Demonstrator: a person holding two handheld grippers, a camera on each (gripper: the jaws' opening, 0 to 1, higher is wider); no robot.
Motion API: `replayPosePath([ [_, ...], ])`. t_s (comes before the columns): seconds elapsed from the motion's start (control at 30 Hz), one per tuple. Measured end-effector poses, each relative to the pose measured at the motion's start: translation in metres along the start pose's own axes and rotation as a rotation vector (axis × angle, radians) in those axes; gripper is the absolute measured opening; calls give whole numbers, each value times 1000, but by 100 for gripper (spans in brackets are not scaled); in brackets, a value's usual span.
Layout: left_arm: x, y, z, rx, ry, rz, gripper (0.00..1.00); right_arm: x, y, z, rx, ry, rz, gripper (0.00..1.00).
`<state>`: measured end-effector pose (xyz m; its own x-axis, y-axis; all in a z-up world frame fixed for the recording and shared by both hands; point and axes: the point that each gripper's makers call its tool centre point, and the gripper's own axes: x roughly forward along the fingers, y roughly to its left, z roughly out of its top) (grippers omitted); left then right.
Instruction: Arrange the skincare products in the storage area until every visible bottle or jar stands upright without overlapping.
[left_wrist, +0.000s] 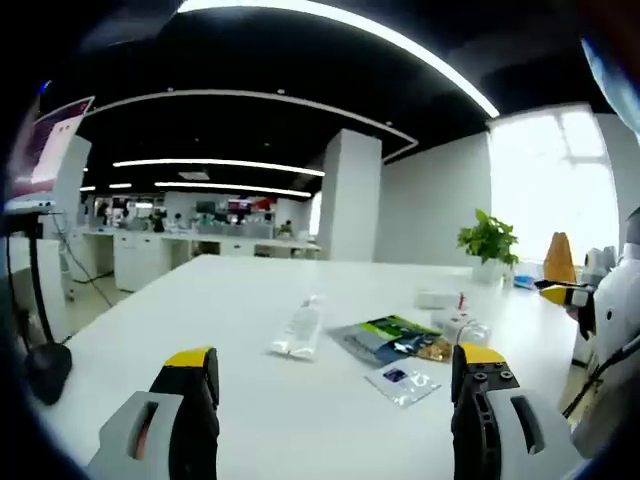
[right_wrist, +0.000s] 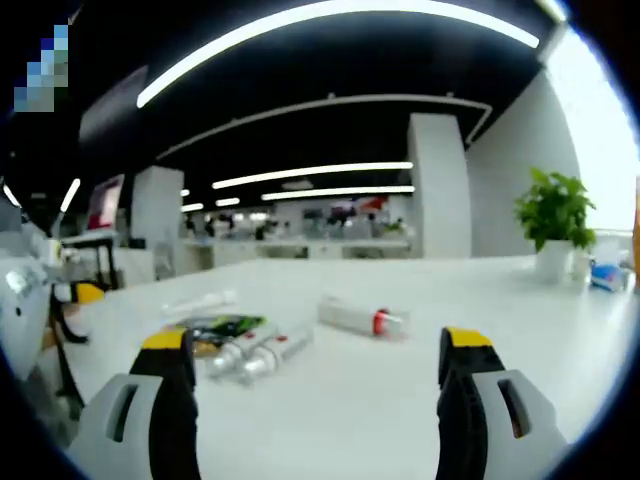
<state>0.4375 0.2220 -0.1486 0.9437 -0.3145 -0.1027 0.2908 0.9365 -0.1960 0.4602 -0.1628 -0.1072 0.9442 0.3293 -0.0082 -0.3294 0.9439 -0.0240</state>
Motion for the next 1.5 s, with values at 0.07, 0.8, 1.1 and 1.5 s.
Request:
replayPosePath([
  [0.07, 1, -1, -1, -8, 4, -7, 99, 2, 1, 1, 15, -13, 3, 100],
  [0.8, 9, 1, -6, -12, 17, 15, 99, 15, 13, -2, -38, -16, 53, 100],
  [1.1, 9, 5, -7, -2, 27, 25, 99, 19, 19, 1, -62, -21, 70, 100],
  [1.5, 10, 3, -5, 1, 24, 30, 99, 24, 7, -3, -53, -21, 63, 100],
])
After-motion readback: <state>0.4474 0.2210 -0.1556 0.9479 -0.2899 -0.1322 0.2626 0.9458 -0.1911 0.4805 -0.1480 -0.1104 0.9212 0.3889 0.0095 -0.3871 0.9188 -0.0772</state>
